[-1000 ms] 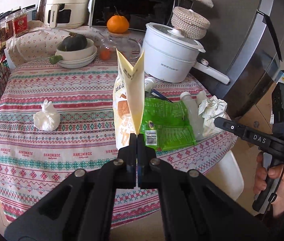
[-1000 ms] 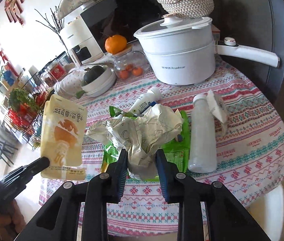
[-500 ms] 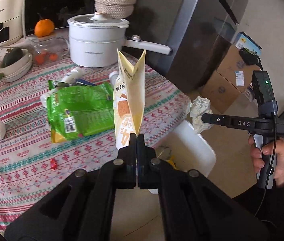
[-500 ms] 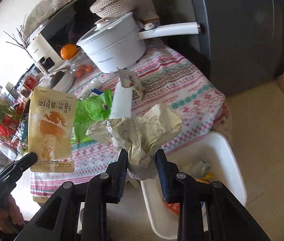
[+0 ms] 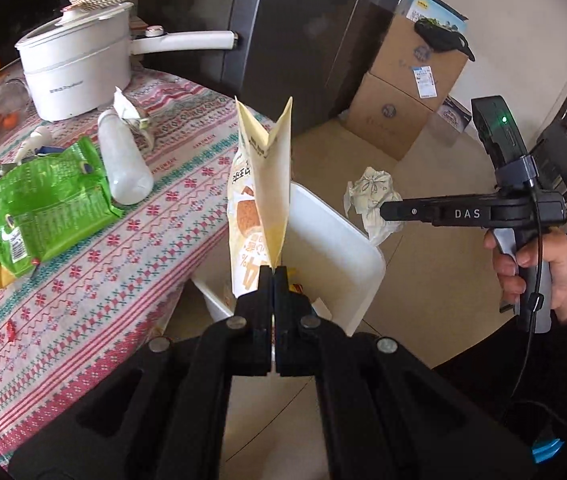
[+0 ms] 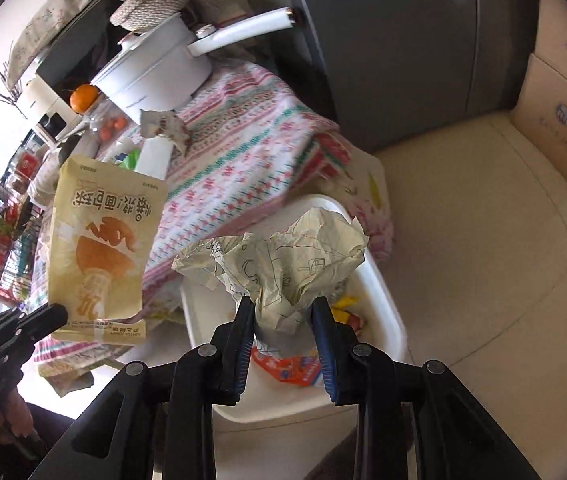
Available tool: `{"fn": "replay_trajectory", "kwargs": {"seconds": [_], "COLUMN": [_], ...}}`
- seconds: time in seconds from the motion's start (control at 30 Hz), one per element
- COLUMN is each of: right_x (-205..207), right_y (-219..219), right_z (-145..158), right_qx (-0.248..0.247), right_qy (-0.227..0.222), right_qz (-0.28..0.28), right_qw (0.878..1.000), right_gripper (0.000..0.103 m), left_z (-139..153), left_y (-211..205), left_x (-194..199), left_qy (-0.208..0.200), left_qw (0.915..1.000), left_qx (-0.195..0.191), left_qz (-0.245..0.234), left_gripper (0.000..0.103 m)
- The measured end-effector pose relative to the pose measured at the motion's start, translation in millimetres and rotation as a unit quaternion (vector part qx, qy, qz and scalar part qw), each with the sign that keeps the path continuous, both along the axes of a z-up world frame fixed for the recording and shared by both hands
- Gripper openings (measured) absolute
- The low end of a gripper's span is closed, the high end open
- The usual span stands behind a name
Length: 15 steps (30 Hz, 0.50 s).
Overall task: Collect trash
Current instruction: 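Carry the beige pouch and crumpled tissue over the white bin and release both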
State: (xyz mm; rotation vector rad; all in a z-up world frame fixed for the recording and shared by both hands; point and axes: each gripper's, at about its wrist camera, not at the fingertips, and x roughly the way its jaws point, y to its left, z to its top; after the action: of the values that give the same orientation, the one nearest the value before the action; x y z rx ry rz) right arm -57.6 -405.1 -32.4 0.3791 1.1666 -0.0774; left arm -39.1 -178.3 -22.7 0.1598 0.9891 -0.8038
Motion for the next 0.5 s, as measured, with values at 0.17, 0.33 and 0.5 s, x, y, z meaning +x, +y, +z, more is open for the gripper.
{"fn": "replay_trajectory", "kwargs": {"seconds": [0.17,0.33,0.5], "right_x": [-12,-17,-19], "right_y": [-14,-20,-24], "right_z": [-3,-1,-1], "right_qx": [-0.001,-0.001,0.0], "right_qy": [0.002,-0.002,-0.001], "right_qz": [-0.008,-0.013,-0.017], "right_qw": [1.0,1.0,1.0], "right_gripper": [0.03,0.03,0.03], "left_z": [-19,-38,-55], "left_y": [-27,-44,-52], "left_x": [-7,-4,-2], "left_qy": [0.024,0.038,0.034], "left_qw": [0.9993,0.9983,0.9979], "left_qx": [0.015,0.032,0.047], "left_qz": [-0.025,-0.029,-0.029], "left_gripper": [0.0,0.001,0.001]}}
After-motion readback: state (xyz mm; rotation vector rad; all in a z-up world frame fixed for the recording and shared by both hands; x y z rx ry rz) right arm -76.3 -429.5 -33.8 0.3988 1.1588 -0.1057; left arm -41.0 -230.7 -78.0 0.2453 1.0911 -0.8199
